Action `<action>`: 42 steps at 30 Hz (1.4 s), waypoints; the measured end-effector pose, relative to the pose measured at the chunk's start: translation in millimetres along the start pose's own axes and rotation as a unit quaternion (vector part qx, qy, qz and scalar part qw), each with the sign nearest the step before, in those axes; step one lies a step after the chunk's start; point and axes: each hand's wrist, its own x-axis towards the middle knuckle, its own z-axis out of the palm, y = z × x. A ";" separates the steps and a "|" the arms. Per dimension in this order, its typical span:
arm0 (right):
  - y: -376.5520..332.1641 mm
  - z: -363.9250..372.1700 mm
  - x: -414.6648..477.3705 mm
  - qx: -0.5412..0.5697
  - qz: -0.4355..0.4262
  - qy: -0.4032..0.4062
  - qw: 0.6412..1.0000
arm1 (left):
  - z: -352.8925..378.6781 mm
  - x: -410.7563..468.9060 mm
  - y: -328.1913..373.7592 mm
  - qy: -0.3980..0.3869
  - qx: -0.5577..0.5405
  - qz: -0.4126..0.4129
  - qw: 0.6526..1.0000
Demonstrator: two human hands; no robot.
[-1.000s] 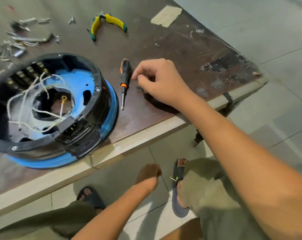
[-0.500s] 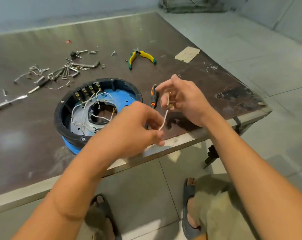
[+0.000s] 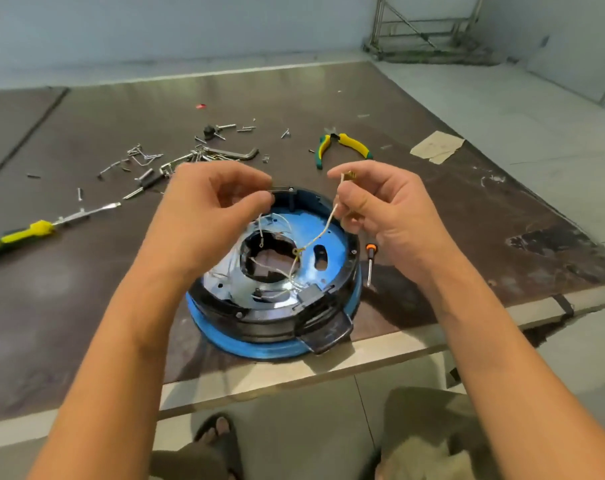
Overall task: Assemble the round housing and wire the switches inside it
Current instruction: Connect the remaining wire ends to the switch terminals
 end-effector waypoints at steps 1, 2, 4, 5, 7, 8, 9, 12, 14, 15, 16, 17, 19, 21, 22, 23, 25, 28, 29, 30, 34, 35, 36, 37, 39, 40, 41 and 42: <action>0.6 5.5 4.9 0.005 -0.002 -0.002 1.000 | -6.1 4.3 -9.1 0.040 0.047 0.018 0.998; 0.8 11.1 9.7 -0.001 -0.004 -0.003 1.000 | -11.5 8.4 -18.4 0.070 0.091 0.030 0.993; 1.7 23.1 17.9 -0.031 -0.004 -0.002 1.000 | -18.5 16.1 -37.3 0.094 0.175 0.021 0.980; 2.9 29.2 21.9 -0.049 -0.003 -0.002 0.999 | -19.8 19.5 -45.8 0.077 0.206 -0.003 0.975; 5.6 39.5 28.1 -0.081 0.007 -0.004 0.997 | -16.7 24.5 -58.0 0.016 0.209 -0.061 0.976; 6.2 43.1 30.6 -0.091 0.015 -0.010 0.996 | -13.3 25.6 -62.1 -0.005 0.191 -0.077 0.978; 6.4 45.7 33.0 -0.101 0.022 -0.019 0.994 | -10.6 26.0 -65.3 -0.017 0.185 -0.080 0.979; 5.3 49.0 39.3 -0.149 0.040 -0.048 0.987 | -8.7 24.6 -70.6 -0.012 0.209 -0.056 0.976; 4.7 49.5 41.6 -0.186 0.044 -0.059 0.980 | -10.8 23.4 -72.0 0.001 0.188 -0.057 0.980; 4.1 49.6 41.9 -0.197 0.048 -0.065 0.977 | -11.5 22.9 -72.6 0.004 0.176 -0.058 0.983; 3.6 49.3 42.2 -0.204 0.054 -0.074 0.975 | -11.7 22.6 -72.8 0.002 0.168 -0.056 0.984; 3.1 48.5 42.0 -0.215 0.060 -0.086 0.971 | -11.2 22.5 -73.3 -0.002 0.163 -0.052 0.985; 1.7 45.5 41.3 -0.243 0.074 -0.120 0.960 | -10.0 21.9 -73.6 -0.013 0.155 -0.039 0.987; -0.2 43.1 40.5 -0.259 0.077 -0.152 0.951 | -9.8 21.4 -73.6 -0.021 0.157 -0.025 0.987; -1.1 42.3 40.1 -0.259 0.076 -0.164 0.949 | -9.8 21.3 -73.8 -0.026 0.160 -0.020 0.987; -2.2 41.6 39.5 -0.257 0.073 -0.172 0.948 | -9.8 21.1 -73.7 -0.029 0.162 -0.016 0.986; -3.4 39.7 39.3 -0.249 0.065 -0.173 0.951 | -9.6 21.0 -72.8 -0.032 0.162 -0.008 0.986; -2.8 37.2 39.1 -0.231 0.060 -0.167 0.957 | -9.8 19.4 -70.5 -0.032 0.155 0.002 0.987; -2.4 37.2 38.4 -0.227 0.057 -0.167 0.958 | -9.6 18.9 -70.3 -0.034 0.146 0.005 0.989; -2.1 37.9 37.6 -0.223 0.052 -0.169 0.959 | -9.2 18.2 -70.0 -0.036 0.136 0.009 0.990; 0.4 42.6 35.0 -0.220 0.051 -0.201 0.953 | -7.9 13.9 -64.5 -0.018 0.096 0.063 0.993; 1.6 43.2 35.3 -0.230 0.054 -0.206 0.950 | -8.6 13.2 -62.9 -0.014 0.102 0.089 0.991; 3.1 43.5 35.9 -0.238 0.057 -0.207 0.947 | -9.4 12.7 -61.3 -0.015 0.112 0.114 0.987; 4.5 43.8 36.5 -0.242 0.058 -0.205 0.947 | -9.9 12.1 -60.1 -0.020 0.120 0.137 0.983; 6.8 44.1 38.5 -0.235 0.057 -0.195 0.951 | -9.9 11.3 -57.9 -0.033 0.140 0.165 0.976; 8.2 44.5 39.2 -0.230 0.055 -0.191 0.953 | -9.1 10.8 -57.2 -0.040 0.157 0.165 0.973; 9.5 44.9 39.8 -0.228 0.053 -0.189 0.954 | -8.1 10.6 -57.8 -0.049 0.177 0.157 0.970; 11.0 45.2 40.6 -0.229 0.050 -0.190 0.954 | -7.4 10.8 -58.8 -0.058 0.191 0.146 0.969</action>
